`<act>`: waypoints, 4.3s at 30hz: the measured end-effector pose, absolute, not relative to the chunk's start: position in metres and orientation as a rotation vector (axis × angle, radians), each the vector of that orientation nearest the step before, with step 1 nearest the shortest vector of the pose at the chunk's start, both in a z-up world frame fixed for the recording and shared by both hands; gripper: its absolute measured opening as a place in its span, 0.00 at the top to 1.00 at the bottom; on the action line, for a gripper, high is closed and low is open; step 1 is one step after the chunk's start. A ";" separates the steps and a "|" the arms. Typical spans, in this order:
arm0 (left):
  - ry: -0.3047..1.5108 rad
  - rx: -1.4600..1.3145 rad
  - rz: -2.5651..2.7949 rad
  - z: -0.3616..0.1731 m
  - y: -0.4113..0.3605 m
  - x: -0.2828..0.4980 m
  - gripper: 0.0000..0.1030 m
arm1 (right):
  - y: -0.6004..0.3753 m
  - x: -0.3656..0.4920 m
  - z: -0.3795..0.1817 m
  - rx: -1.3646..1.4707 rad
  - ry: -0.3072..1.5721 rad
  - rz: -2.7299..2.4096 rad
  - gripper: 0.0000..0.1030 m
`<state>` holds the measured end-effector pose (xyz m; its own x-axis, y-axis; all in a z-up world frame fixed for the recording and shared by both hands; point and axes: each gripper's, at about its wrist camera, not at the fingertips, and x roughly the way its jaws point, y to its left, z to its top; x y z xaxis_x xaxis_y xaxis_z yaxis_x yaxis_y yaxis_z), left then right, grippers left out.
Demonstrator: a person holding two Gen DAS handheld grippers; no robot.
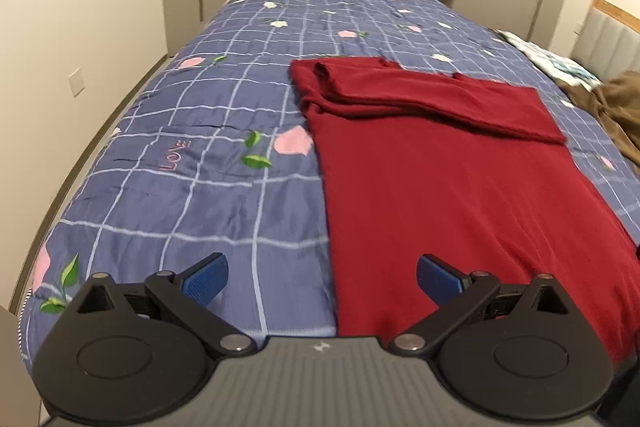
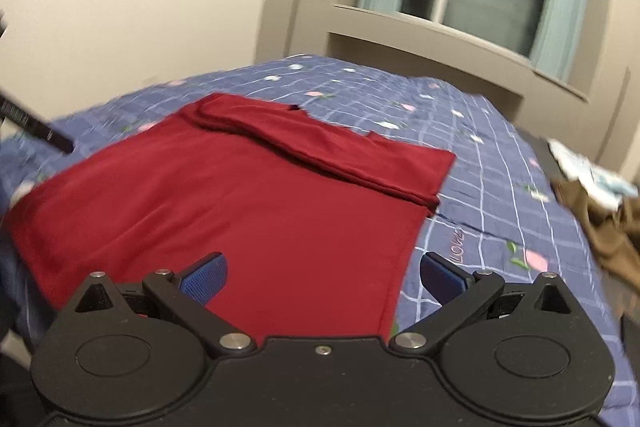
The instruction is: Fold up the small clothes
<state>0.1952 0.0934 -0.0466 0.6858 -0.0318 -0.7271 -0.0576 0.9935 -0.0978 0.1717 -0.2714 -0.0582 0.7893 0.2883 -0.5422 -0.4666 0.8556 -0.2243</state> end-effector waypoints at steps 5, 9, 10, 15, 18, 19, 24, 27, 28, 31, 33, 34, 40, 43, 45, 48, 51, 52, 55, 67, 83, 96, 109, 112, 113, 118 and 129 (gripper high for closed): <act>0.795 -0.126 -0.101 -0.043 0.089 0.166 0.01 | -0.265 0.145 -0.059 -0.431 0.508 0.472 0.01; 0.821 -0.106 -0.173 -0.048 0.084 0.145 0.01 | -0.261 0.124 -0.063 -0.504 0.508 0.539 0.01; 0.827 -0.086 -0.184 -0.049 0.082 0.140 0.01 | -0.260 0.119 -0.065 -0.537 0.510 0.556 0.01; 0.868 0.075 -0.220 -0.056 0.070 0.123 0.01 | -0.256 0.095 -0.078 -0.694 0.498 0.605 0.01; 0.906 0.093 -0.245 -0.061 0.068 0.117 0.01 | -0.255 0.084 -0.088 -0.767 0.486 0.602 0.01; 0.919 0.088 -0.255 -0.062 0.067 0.116 0.01 | -0.255 0.081 -0.092 -0.798 0.483 0.597 0.01; 0.902 0.254 -0.240 -0.069 0.055 0.102 0.01 | -0.257 0.073 -0.105 -0.906 0.446 0.563 0.01; 0.820 0.479 -0.219 -0.074 0.037 0.094 0.01 | -0.258 0.074 -0.110 -0.933 0.440 0.537 0.01; 0.790 0.554 -0.214 -0.076 0.030 0.090 0.01 | -0.258 0.075 -0.111 -0.934 0.440 0.532 0.02; 0.719 0.751 -0.212 -0.089 0.013 0.080 0.00 | -0.255 0.076 -0.114 -0.943 0.440 0.529 0.07; 0.687 0.849 -0.211 -0.099 0.004 0.076 0.01 | -0.254 0.077 -0.116 -0.952 0.440 0.528 0.09; 0.662 0.896 -0.202 -0.104 -0.001 0.073 0.01 | -0.253 0.076 -0.117 -0.953 0.438 0.526 0.09; 0.526 1.069 -0.189 -0.116 -0.012 0.069 0.01 | -0.250 0.072 -0.119 -0.966 0.423 0.540 0.16; 0.525 1.103 -0.233 -0.122 -0.013 0.067 0.01 | -0.246 0.069 -0.124 -0.997 0.414 0.574 0.22; 0.515 1.138 -0.245 -0.127 -0.013 0.066 0.02 | -0.244 0.068 -0.126 -1.014 0.407 0.587 0.30; 0.495 1.179 -0.251 -0.133 -0.012 0.063 0.07 | -0.241 0.067 -0.127 -1.027 0.397 0.614 0.45; 0.486 1.193 -0.261 -0.137 -0.008 0.066 0.26 | -0.239 0.065 -0.126 -1.033 0.388 0.630 0.59; 0.480 1.200 -0.266 -0.137 -0.007 0.066 0.36 | -0.240 0.065 -0.124 -1.027 0.387 0.636 0.62; 0.474 1.213 -0.300 -0.136 -0.004 0.065 0.56 | -0.242 0.068 -0.119 -1.010 0.380 0.636 0.79; 0.502 1.117 -0.383 -0.099 0.014 0.078 0.88 | -0.250 0.080 -0.094 -0.918 0.383 0.640 0.91; 0.574 0.793 -0.366 -0.046 0.043 0.131 0.88 | -0.263 0.100 -0.084 -0.853 0.413 0.578 0.91; 0.658 0.654 -0.381 -0.040 0.054 0.164 0.87 | -0.265 0.142 -0.069 -0.696 0.466 0.522 0.92; 0.825 0.281 -0.419 -0.043 0.100 0.222 0.34 | -0.258 0.193 -0.084 -0.651 0.568 0.503 0.91; 0.846 0.272 -0.425 -0.048 0.103 0.227 0.33 | -0.258 0.197 -0.088 -0.642 0.581 0.507 0.91; 0.854 0.263 -0.426 -0.050 0.103 0.229 0.33 | -0.258 0.199 -0.089 -0.639 0.584 0.507 0.91; 0.866 0.161 -0.439 -0.052 0.105 0.244 0.34 | -0.263 0.206 -0.089 -0.620 0.592 0.500 0.84; 0.816 0.088 -0.397 -0.041 0.096 0.249 0.94 | -0.262 0.204 -0.082 -0.602 0.593 0.515 0.94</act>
<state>0.2486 0.0964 -0.0411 0.6157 -0.3113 -0.7239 0.3779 0.9228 -0.0753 0.2043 -0.2622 -0.0817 0.7161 0.2706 -0.6434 -0.5992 0.7111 -0.3678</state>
